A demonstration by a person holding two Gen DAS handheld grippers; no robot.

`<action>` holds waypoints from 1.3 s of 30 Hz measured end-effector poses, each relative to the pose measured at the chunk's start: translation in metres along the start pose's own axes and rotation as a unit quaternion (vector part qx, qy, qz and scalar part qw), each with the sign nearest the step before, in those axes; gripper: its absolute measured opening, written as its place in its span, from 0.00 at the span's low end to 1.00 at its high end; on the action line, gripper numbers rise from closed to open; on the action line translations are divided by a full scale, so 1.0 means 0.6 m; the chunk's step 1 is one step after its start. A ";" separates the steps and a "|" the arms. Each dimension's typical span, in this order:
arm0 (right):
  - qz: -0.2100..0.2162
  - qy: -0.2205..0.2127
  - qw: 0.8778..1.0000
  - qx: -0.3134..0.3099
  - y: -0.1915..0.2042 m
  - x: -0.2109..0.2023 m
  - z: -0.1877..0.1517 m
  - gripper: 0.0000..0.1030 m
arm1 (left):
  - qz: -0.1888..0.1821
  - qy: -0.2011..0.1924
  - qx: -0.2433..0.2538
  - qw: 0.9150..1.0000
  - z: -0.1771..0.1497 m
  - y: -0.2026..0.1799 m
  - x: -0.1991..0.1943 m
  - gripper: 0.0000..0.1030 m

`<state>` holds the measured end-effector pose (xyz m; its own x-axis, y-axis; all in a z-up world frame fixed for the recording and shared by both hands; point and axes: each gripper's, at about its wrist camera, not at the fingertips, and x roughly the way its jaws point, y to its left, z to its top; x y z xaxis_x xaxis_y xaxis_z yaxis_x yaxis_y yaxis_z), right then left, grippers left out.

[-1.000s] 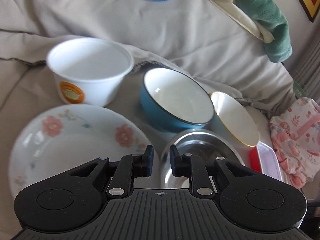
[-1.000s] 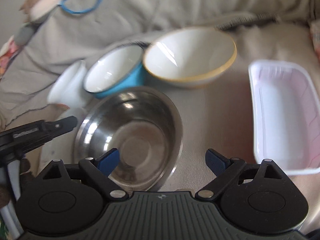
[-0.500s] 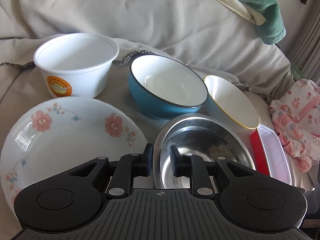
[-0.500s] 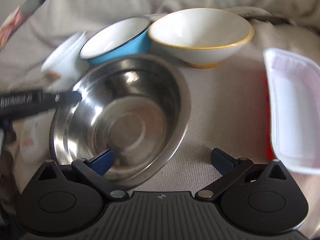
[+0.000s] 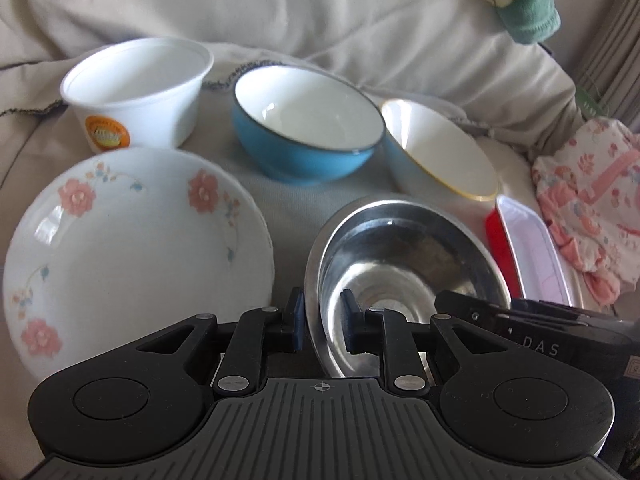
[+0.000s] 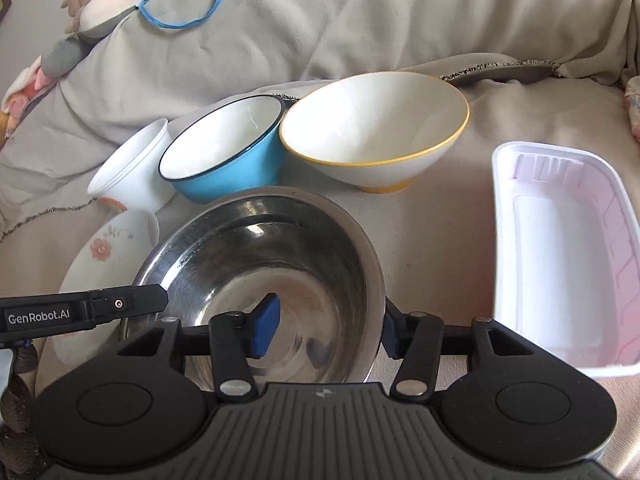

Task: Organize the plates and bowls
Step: 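Close the right tool on the rim of the steel bowl, then lift the steel bowl with the right tool and set it onto the floral plate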

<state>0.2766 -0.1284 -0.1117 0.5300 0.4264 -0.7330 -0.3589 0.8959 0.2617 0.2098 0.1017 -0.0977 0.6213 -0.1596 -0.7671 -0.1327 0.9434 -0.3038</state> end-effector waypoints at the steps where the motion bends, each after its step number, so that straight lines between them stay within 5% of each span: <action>1: 0.004 0.004 1.000 0.001 -0.001 -0.005 -0.004 0.52 | 0.001 0.010 0.000 1.000 -0.007 -0.002 -0.005 0.21; 7: 0.036 0.039 0.999 0.001 -0.008 -0.038 -0.046 0.57 | -0.035 0.027 -0.013 0.999 -0.045 0.018 -0.030 0.19; 11: 0.005 0.054 0.998 0.020 -0.005 -0.030 -0.056 0.62 | -0.032 0.023 -0.036 0.999 -0.046 0.033 -0.022 0.20; 13: -0.014 0.044 0.999 0.026 0.000 -0.033 -0.057 0.77 | -0.044 0.017 -0.042 0.998 -0.047 0.036 -0.021 0.19; 20: -0.017 -0.014 0.999 -0.026 0.057 -0.080 -0.025 0.73 | -0.078 -0.030 -0.060 0.995 -0.025 0.064 -0.051 0.19; 25: -0.004 -0.046 0.995 -0.091 0.155 -0.080 0.024 0.73 | -0.039 -0.106 -0.069 0.991 0.007 0.125 -0.133 0.20; 30: 0.044 -0.015 0.992 -0.120 0.255 -0.012 0.051 0.69 | 0.031 -0.120 -0.109 0.986 0.018 0.212 -0.146 0.20; 36: 0.046 0.011 0.983 -0.178 0.350 0.059 0.042 0.63 | 0.030 -0.137 -0.135 0.981 0.014 0.267 -0.128 0.20; 39: 0.017 -0.012 0.976 -0.215 0.374 0.057 0.033 0.63 | 0.084 -0.159 -0.114 0.977 0.007 0.269 -0.131 0.20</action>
<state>0.2293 0.0899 -0.0657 0.5279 0.4633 -0.7118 -0.6638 0.7479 -0.0056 0.1425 0.2679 -0.0843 0.7802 0.1247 -0.6130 -0.3992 0.8537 -0.3344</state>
